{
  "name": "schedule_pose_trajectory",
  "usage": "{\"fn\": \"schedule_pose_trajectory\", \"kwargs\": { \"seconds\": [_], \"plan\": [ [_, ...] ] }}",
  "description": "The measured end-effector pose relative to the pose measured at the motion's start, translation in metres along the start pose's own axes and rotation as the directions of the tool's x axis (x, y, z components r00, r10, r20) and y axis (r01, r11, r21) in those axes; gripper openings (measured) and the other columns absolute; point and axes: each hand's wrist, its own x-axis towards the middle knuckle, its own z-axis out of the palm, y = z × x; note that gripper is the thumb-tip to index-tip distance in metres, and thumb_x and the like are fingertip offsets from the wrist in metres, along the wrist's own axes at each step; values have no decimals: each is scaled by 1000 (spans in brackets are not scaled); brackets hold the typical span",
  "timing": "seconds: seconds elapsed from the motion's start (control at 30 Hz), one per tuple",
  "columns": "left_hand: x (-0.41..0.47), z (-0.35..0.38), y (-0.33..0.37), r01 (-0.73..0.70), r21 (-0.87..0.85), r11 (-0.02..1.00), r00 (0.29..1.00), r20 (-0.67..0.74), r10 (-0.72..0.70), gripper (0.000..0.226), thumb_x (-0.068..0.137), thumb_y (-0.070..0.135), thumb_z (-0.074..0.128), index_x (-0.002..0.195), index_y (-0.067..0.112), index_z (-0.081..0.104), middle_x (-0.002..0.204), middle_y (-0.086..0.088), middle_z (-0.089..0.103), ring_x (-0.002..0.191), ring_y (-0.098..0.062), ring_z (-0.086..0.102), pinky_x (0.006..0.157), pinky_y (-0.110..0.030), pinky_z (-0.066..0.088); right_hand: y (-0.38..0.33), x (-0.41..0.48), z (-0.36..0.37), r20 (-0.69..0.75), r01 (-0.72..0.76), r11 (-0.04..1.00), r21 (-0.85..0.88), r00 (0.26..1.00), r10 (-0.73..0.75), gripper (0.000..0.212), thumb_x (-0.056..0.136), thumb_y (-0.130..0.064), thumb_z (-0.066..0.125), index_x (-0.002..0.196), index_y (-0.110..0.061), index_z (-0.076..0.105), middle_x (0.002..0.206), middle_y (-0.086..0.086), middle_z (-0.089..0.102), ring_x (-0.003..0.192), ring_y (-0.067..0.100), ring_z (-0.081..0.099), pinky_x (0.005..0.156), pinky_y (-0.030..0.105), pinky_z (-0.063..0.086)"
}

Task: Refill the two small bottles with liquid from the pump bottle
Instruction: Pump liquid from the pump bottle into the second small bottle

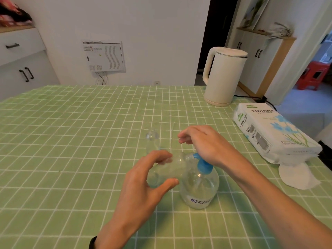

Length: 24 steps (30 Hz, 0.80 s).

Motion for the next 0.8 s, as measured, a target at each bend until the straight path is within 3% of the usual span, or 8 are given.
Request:
{"fn": "schedule_pose_trajectory", "kwargs": {
  "seconds": [0.23,0.5,0.7,0.8],
  "plan": [
    [-1,-1,3,2,-16,1000,1000,-3,-2,48,77,26,90,120,32,71,116,20,74,116,-3,68,98,-8,44,5,-1,5,-8,-19,1000,6,1000,19,38,113,-28,40,112,-25,78,109,-10,81,114,9,70,82,18,43],
    [-2,-3,3,41,-32,999,999,-4,-41,49,76,22,91,120,32,71,115,18,75,115,-3,68,97,-6,42,6,-2,8,-21,-25,1000,2,999,25,37,114,-30,40,105,-28,76,107,-11,80,113,9,71,88,27,48],
    [-2,-5,6,37,-42,998,999,-12,-37,49,76,25,91,120,33,70,115,20,75,115,-1,67,96,-3,41,-2,-2,1,-57,-10,997,83,998,15,41,111,-33,41,97,-29,79,100,-13,83,111,9,73,103,35,51],
    [-2,-5,7,37,-51,998,999,-22,-38,49,76,24,91,119,34,70,115,21,75,115,-1,67,95,-3,41,-4,-4,0,-65,-34,993,115,997,42,44,112,-32,39,97,-28,80,101,-12,83,110,6,72,93,30,50]
  ]
}}
